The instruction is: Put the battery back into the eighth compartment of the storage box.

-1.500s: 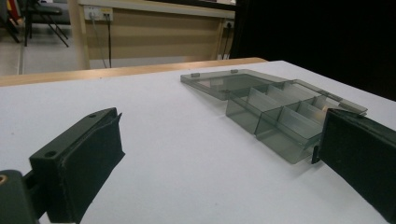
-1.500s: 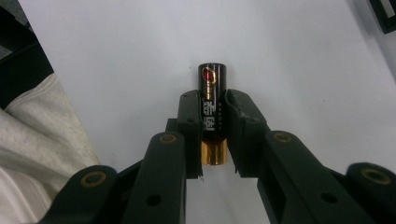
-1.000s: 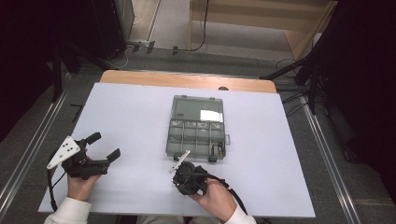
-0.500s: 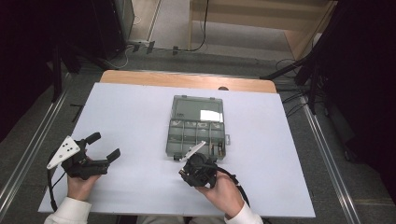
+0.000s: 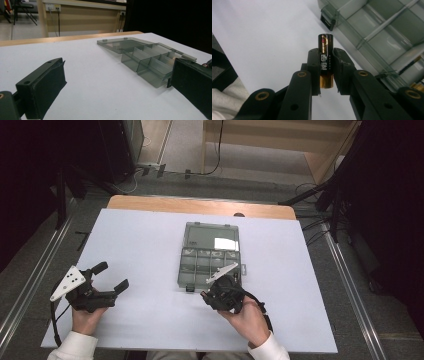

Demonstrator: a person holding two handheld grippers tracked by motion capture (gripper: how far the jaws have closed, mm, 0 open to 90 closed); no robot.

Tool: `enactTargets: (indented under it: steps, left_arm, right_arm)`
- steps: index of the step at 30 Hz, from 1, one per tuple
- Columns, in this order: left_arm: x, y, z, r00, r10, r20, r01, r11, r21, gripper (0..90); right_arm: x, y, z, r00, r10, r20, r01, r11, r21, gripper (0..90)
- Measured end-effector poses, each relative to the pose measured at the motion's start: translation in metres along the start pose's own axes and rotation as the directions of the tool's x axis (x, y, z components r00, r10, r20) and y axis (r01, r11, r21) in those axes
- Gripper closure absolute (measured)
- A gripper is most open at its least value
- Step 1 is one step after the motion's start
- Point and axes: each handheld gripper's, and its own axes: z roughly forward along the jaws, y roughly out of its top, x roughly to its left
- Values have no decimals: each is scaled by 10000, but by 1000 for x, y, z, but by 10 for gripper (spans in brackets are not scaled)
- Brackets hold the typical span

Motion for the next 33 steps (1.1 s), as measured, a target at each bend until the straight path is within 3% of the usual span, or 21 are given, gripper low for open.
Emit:
enactTargets:
  steps: [12,17,27,30,33]
  left_arm:
    - [0,0,0,10000,10,-13,-10,10000,39,0]
    - [0,0,0,10000,3,-14,-3,10000,30,0]
    - [0,0,0,10000,-2,-15,2,10000,27,0]
    - [0,0,0,10000,3,-21,-3,10000,32,0]
    - [0,0,1,10000,21,-37,-21,10000,41,0]
  right_arm:
    - [-23,-5,-14,9963,856,124,-843,9930,-827,775]
    - [-34,-9,-19,9917,1266,229,-1223,9828,-1386,775]
    - [-57,-19,-23,9722,2332,210,-2231,9501,-2179,776]
    - [-63,-22,-23,9643,2645,125,-2530,9341,-2518,775]
    - [-70,-27,-24,9506,3101,108,-2933,9093,-2951,775]
